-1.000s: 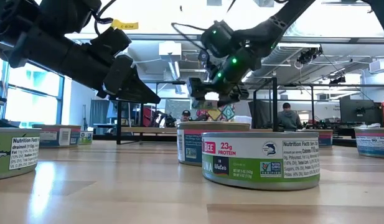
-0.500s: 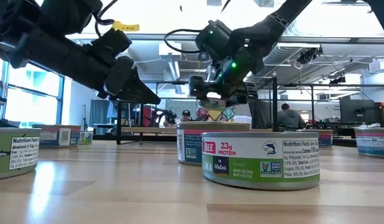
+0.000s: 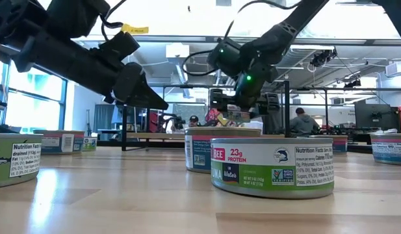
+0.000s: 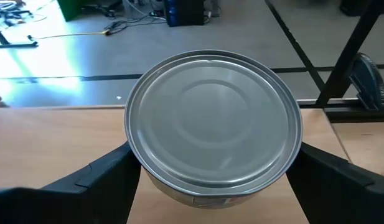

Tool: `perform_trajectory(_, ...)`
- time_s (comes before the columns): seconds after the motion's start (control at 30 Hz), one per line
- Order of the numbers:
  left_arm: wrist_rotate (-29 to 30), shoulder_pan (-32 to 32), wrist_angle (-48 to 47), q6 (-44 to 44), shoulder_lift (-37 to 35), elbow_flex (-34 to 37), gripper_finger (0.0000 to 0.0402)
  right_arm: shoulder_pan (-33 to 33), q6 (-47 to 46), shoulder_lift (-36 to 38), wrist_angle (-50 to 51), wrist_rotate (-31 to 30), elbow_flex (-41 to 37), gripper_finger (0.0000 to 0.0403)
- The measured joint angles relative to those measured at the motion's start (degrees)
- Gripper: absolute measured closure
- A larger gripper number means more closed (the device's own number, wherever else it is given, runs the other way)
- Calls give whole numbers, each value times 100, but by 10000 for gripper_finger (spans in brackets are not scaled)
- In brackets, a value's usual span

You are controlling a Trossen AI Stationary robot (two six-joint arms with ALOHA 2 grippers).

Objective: Stack canned seafood by type on shelf
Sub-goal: Put the green-white tuna can on the shelf

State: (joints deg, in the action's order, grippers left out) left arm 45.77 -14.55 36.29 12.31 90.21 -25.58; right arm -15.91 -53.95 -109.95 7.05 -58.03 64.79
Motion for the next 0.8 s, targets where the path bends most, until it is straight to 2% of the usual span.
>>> perform_trajectory(0.27,-16,36,2,5,0,0,67,-268,19,-63,-136,138,0,60)
perform_trajectory(0.4,-16,36,1,5,0,0,67,-378,-15,-259,-146,427,0,60)
perform_trajectory(0.8,-16,34,2,9,0,0,67,-550,-120,-376,15,600,0,60)
